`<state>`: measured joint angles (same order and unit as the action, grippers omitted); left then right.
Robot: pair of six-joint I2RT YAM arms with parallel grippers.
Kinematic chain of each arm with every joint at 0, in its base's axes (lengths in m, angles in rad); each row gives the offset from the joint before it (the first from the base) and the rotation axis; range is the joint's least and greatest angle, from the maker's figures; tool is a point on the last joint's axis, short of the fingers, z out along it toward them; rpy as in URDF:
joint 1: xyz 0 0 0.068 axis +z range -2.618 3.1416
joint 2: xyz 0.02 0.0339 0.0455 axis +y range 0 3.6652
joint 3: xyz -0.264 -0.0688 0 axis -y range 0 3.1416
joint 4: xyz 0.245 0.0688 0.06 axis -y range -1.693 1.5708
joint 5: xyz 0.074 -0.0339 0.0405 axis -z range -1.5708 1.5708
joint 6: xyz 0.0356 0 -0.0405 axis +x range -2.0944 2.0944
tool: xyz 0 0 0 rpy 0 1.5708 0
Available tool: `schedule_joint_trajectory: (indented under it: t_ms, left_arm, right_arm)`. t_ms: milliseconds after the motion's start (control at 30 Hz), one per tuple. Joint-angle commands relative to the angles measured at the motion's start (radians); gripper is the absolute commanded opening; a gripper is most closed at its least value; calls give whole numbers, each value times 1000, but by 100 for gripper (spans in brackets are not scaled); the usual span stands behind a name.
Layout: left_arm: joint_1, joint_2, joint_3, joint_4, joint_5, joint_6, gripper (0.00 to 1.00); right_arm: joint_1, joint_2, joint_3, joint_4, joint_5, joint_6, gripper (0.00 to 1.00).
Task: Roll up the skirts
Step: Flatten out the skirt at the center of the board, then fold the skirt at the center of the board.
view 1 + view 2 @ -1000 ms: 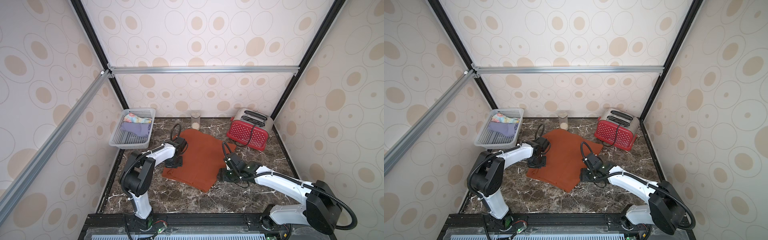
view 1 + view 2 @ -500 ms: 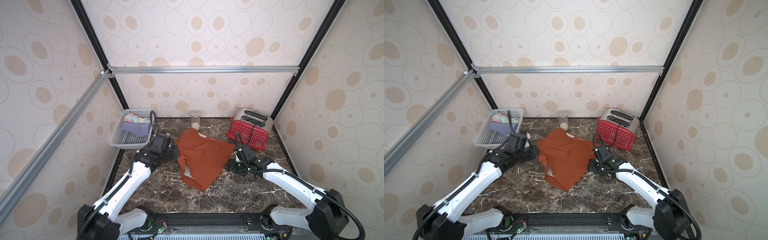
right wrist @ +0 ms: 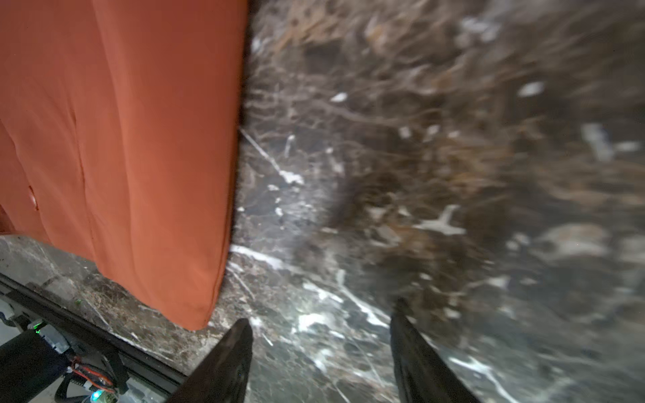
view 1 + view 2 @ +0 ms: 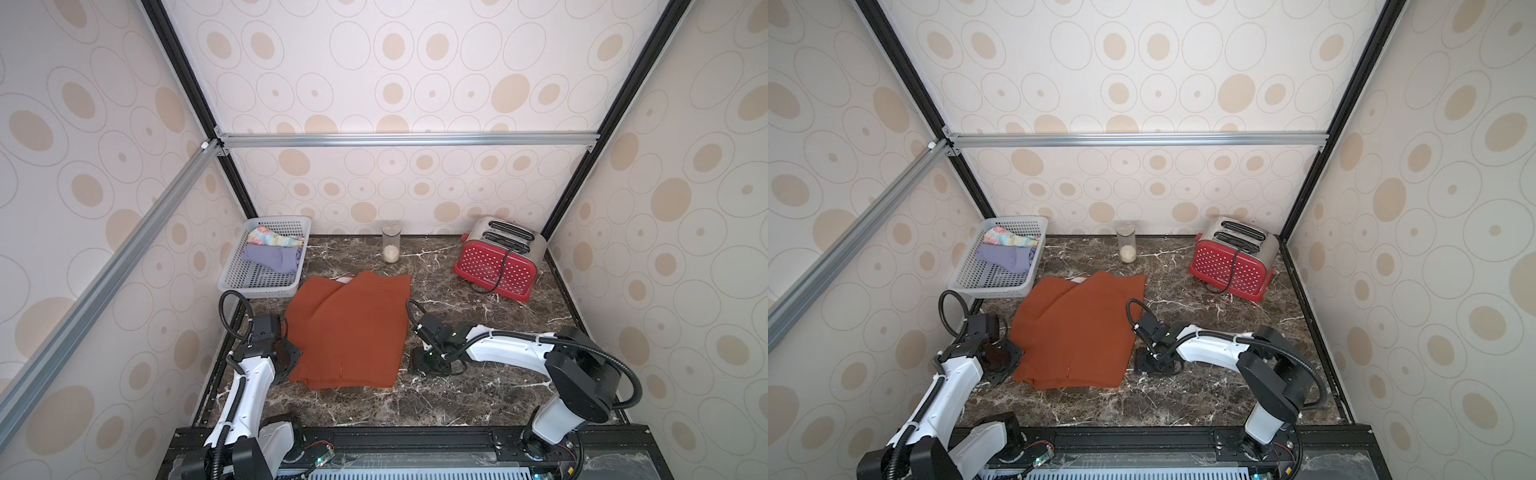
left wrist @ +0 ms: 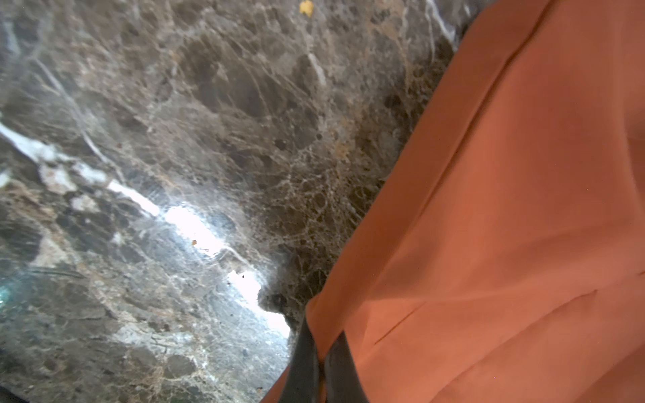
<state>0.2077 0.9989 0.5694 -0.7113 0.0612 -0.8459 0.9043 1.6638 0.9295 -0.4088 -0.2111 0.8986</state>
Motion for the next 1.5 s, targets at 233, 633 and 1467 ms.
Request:
schedule_joint_trajectory:
  t_ms: [233,633,1467]
  left_arm:
    - [6,-29,23,8,46,21,0]
    - [-81,-62,-25,111,207,-8,0]
    - [-542,556,738,-46,-2,198,90]
  right_arm:
    - [77,164,60,214,-47,204,55]
    - [2,98,11,44,109,116,0]
    - [-388,-520,-185,-197,264,-79,49]
